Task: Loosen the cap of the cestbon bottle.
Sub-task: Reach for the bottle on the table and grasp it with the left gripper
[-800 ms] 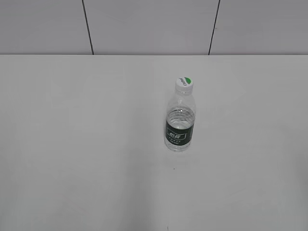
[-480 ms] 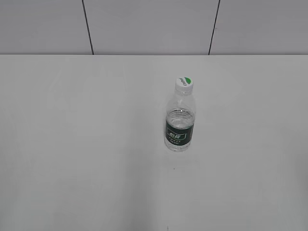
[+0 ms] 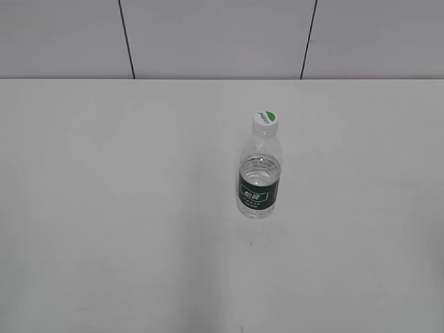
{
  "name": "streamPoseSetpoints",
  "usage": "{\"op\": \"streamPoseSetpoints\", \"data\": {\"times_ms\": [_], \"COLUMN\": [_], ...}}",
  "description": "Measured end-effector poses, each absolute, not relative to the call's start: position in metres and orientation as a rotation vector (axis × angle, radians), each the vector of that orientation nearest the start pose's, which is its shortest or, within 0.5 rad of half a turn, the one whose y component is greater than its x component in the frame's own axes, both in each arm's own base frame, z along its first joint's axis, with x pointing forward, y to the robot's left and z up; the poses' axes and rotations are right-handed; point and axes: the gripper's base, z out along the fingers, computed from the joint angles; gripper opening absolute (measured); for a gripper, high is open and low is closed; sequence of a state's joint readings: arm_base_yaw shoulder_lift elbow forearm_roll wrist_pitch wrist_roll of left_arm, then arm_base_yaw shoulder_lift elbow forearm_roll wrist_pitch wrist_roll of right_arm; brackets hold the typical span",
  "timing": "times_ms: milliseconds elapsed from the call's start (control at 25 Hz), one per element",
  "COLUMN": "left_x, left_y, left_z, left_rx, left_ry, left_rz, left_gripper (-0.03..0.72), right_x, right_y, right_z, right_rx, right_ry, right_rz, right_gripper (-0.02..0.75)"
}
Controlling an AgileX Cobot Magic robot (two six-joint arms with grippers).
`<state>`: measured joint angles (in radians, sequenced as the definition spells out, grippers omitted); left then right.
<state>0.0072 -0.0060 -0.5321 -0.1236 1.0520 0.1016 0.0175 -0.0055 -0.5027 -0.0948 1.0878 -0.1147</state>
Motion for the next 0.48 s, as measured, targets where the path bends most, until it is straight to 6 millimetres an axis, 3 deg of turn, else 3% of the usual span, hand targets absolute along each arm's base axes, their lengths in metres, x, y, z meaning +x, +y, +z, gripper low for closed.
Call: {"op": "streamPoseSetpoints", "data": {"times_ms": [480], "left_x": [-0.0105], "left_y": [-0.0097], "left_z": [0.2926], "left_rx": [0.099], "left_ry": [1.955], "left_rz": [-0.074], "left_gripper": [0.24], "right_x": [-0.0072], "right_y": [-0.0078], "right_z": [0.2762], "right_rx": [-0.13], "right_ry": [2.059], "right_rz": [-0.174], "right_gripper": [0.545]}}
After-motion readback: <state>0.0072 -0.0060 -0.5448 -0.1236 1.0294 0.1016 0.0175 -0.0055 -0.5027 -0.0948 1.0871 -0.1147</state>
